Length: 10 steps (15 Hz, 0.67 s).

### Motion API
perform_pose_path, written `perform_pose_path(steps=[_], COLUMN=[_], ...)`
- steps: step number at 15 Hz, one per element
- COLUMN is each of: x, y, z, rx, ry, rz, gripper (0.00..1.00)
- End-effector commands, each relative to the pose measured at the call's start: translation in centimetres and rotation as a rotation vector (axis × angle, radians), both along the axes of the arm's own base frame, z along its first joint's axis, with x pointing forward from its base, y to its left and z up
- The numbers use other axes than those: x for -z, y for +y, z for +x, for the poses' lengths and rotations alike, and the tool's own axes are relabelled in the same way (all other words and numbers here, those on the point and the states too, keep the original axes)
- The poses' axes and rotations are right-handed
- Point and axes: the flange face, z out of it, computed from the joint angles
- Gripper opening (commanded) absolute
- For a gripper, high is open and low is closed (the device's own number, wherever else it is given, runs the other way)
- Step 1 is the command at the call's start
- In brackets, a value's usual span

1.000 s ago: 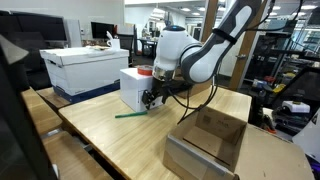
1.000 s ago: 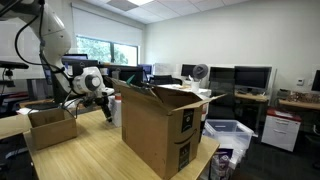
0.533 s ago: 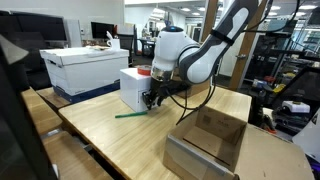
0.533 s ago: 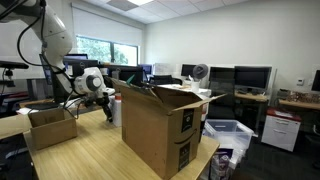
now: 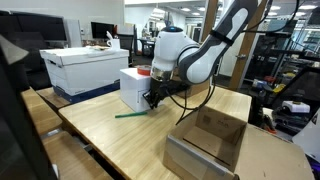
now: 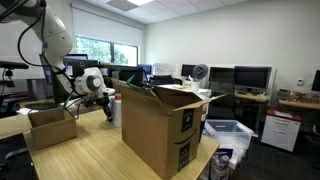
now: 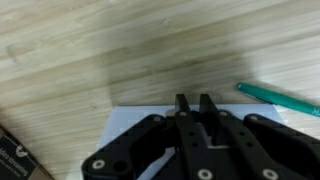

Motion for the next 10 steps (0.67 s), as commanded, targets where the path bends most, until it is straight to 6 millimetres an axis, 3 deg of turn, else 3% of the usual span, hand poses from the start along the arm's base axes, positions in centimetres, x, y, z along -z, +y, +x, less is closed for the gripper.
perform_pose_path(steps=[1,10], x=[-0.1,-0.2], y=[0.0,-0.1], z=[-0.1,-1.8], rx=[-0.028,-0.08], ry=[-0.001,0.073], rz=[-0.009,-0.021], gripper=[0.07,0.07])
